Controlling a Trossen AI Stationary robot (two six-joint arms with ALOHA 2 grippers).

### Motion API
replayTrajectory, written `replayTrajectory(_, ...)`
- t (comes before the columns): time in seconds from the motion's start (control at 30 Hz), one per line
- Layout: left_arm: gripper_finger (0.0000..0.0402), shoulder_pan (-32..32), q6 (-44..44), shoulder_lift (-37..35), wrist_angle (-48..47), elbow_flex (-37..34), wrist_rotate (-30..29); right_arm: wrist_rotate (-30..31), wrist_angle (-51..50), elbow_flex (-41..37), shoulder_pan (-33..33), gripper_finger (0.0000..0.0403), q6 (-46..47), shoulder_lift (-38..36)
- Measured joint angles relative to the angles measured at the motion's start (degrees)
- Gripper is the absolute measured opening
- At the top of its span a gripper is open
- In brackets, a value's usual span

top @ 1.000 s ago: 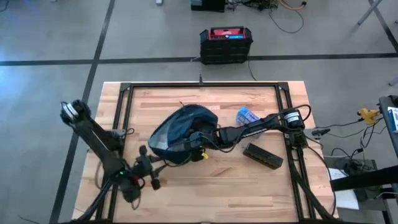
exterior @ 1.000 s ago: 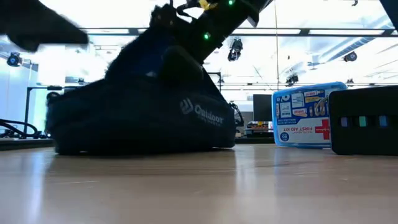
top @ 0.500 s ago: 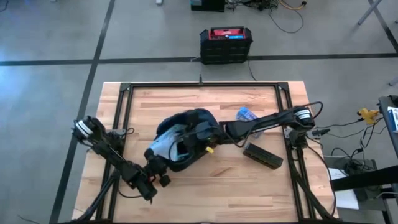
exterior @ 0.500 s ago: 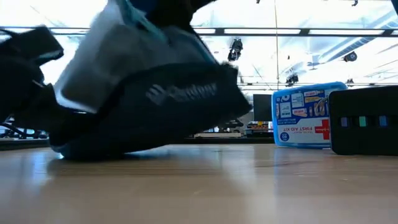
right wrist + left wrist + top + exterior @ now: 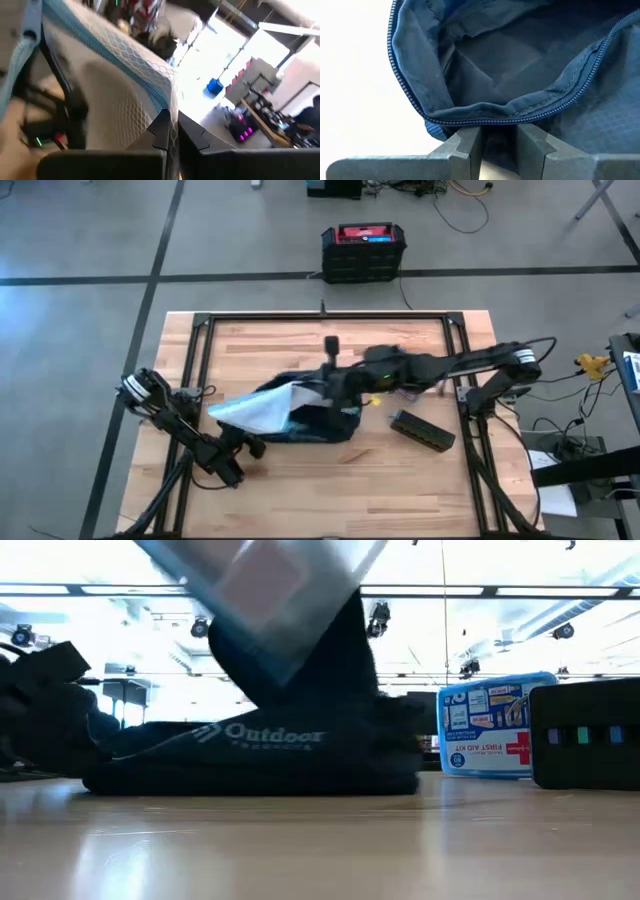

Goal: Unpack backpack
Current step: Remove the transparent zip bag from the backpack

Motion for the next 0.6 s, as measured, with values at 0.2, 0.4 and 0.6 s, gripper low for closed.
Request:
replayTrajectory(0.2,0.0080,0.00,-12.62,-3.53,-21.60,1.74,15.03,-0.02,-6.90,-0.06,3.56,0.0000,1.43,-4.96)
replayTrajectory(0.4,0.0080,0.00,-11.94,-9.73,-29.38,4.77,12.91,3.63,-12.69,-0.49,5.49,0.0000,4.10,-6.76)
replayTrajectory(0.6,0.0080,-0.13,-2.28,-16.21,-30.30,8.98,4.63,5.14,-14.91,-6.95,5.15,0.0000,9.66,-3.30)
